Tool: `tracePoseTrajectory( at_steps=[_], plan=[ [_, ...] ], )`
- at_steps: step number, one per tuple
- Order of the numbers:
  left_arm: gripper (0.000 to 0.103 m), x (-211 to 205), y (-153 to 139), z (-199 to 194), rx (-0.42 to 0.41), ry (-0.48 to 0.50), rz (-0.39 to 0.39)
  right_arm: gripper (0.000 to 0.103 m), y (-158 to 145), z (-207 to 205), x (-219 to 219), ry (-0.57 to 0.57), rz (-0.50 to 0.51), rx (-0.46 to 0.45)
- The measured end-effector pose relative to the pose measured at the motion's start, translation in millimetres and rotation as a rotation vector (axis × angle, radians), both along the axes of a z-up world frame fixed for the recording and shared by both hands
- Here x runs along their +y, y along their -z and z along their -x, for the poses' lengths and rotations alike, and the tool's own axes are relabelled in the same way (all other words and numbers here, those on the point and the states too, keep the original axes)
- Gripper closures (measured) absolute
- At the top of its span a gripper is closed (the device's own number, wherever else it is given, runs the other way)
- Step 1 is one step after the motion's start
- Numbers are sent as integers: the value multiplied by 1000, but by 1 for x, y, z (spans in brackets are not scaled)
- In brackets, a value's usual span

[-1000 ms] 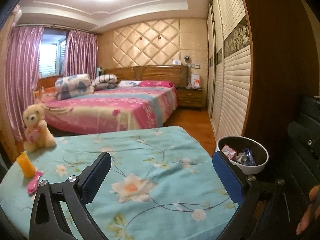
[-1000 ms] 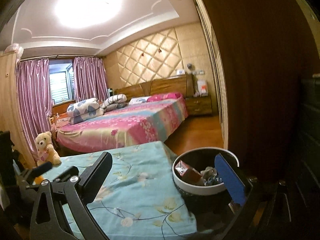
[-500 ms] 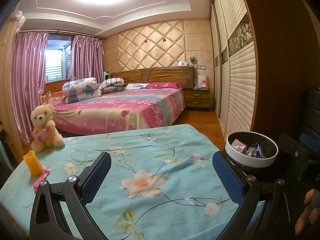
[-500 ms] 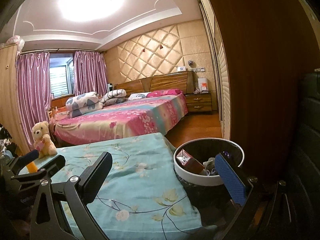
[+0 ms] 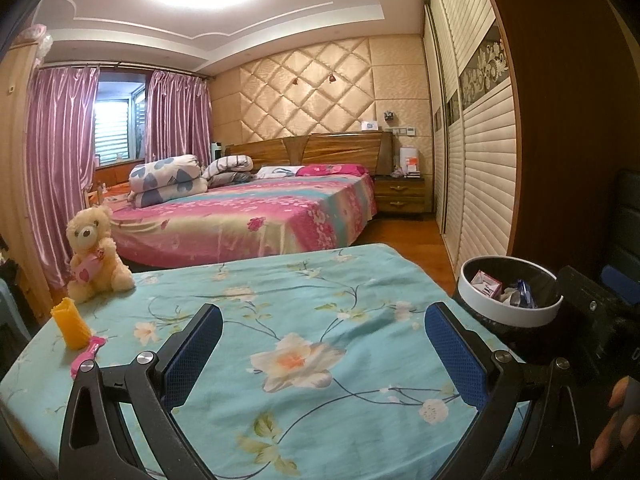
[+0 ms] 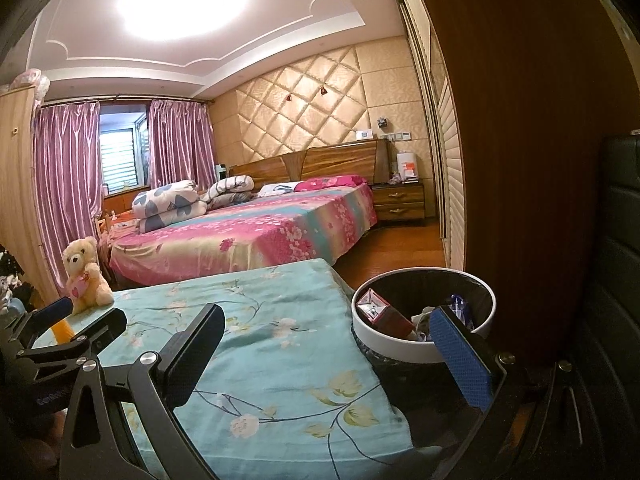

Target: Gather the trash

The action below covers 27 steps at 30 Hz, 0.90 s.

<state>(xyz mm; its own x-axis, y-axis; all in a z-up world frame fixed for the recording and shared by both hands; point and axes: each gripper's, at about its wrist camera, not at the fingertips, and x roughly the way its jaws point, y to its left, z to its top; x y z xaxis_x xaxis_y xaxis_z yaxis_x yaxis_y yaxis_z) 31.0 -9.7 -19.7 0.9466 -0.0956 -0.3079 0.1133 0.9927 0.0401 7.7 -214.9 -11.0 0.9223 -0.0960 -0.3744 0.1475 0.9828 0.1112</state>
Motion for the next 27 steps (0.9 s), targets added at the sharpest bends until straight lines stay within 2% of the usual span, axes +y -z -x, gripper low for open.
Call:
tracePoseTrajectory(
  at_steps=[27],
  plan=[
    [1, 6, -1, 0, -6, 7, 6, 0, -1, -2, 7, -22, -4, -1]
  ],
)
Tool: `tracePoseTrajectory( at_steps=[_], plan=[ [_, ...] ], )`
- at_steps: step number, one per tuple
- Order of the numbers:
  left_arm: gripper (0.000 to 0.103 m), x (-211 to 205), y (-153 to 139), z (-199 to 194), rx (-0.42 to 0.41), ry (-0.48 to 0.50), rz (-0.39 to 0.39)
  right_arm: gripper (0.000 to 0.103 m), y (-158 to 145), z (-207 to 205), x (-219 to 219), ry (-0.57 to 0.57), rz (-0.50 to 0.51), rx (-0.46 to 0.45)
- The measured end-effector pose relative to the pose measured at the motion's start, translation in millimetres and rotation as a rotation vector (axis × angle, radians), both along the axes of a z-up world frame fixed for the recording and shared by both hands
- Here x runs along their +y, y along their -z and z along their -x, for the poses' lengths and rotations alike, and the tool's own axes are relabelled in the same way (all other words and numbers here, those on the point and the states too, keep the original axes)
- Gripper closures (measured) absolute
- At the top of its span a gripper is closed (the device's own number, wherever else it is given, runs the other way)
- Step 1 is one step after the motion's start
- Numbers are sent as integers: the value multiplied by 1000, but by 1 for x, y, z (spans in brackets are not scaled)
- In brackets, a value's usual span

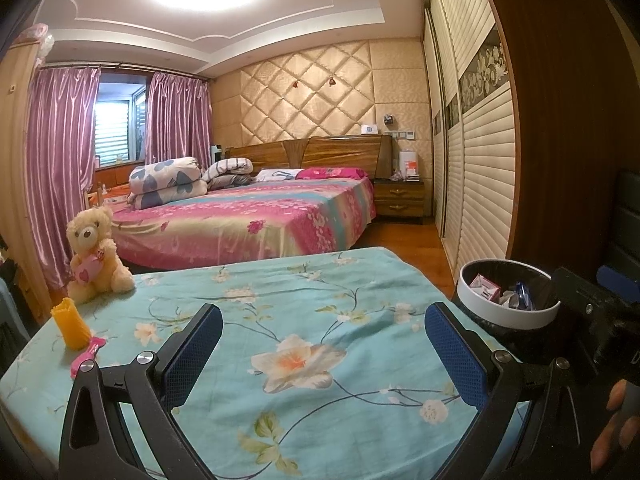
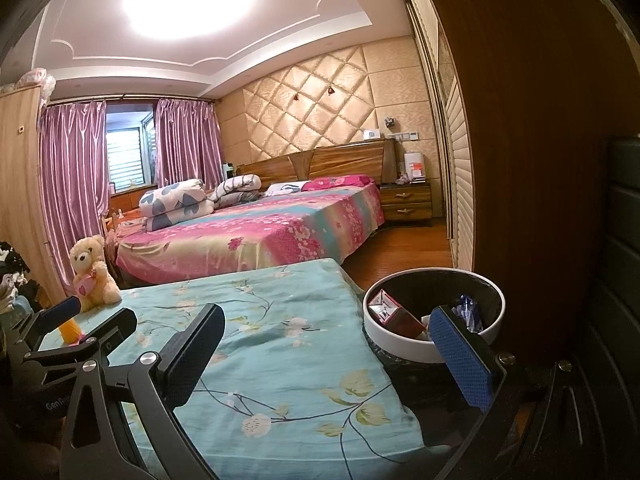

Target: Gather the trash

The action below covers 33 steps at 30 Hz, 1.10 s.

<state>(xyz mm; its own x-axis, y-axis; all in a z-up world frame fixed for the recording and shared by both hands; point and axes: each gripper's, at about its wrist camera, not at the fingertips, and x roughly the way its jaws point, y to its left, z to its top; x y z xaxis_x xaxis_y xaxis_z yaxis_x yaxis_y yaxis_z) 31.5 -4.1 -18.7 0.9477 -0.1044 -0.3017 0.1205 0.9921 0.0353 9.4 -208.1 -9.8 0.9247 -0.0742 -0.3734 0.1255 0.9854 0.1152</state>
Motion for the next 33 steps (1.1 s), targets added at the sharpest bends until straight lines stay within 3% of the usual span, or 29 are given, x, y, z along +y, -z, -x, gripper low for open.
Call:
tracePoseTrajectory(
  at_steps=[33],
  plan=[
    [1, -2, 2, 3, -9, 8, -4, 0, -4, 1, 3, -12, 1, -6]
  ],
)
